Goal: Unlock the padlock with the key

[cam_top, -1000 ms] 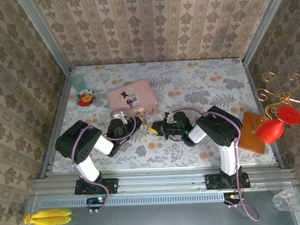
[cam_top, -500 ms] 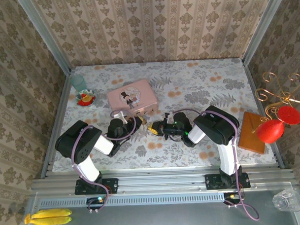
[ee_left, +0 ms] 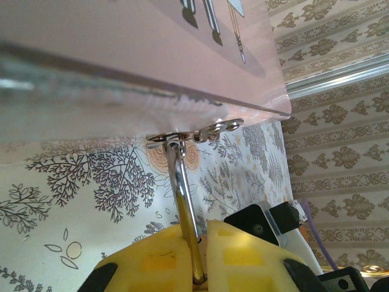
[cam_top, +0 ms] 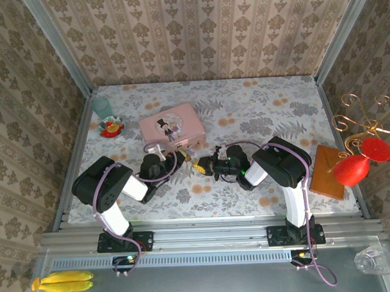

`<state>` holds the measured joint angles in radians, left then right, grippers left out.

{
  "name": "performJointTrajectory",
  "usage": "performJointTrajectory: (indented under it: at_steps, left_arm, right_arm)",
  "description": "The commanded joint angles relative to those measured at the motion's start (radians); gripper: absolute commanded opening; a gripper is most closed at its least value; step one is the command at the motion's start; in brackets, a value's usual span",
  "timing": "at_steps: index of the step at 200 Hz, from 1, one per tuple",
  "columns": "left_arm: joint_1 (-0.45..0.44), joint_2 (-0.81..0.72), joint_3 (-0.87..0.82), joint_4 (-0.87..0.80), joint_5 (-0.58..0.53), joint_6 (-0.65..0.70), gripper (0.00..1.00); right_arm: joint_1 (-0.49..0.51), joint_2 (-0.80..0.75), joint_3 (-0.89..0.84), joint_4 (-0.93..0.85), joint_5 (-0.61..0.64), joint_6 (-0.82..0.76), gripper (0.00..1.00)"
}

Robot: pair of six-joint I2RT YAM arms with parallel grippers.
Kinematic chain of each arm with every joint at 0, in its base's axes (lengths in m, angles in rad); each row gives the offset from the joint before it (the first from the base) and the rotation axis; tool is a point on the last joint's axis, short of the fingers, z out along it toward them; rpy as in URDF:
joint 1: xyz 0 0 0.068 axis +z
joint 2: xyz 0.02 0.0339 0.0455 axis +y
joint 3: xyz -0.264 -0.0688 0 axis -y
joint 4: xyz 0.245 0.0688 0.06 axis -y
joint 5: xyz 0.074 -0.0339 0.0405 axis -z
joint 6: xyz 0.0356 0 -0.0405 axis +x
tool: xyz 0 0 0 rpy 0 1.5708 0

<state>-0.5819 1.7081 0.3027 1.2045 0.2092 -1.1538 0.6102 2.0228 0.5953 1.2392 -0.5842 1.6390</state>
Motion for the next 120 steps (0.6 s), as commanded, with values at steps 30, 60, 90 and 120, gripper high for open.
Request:
performJointTrajectory:
  at_steps: [30,60,90,120]
  left_arm:
    - [-0.015,-0.011,0.041,0.083,0.015,-0.081,0.00]
    - [-0.024,-0.017,0.044,0.083,0.012,-0.081,0.00]
    - [-0.027,-0.020,0.043,0.083,0.010,-0.089,0.00]
    - [-0.035,-0.021,0.047,0.083,0.007,-0.092,0.00]
  right_arm:
    - [-0.003,-0.001,0.023,0.055,0.000,0.026,0.00]
    - [-0.001,-0.001,0.026,0.056,0.000,0.027,0.00]
    - [-0.001,0.004,0.027,0.057,0.001,0.028,0.00]
    - [-0.001,0.004,0.026,0.056,0.002,0.028,0.00]
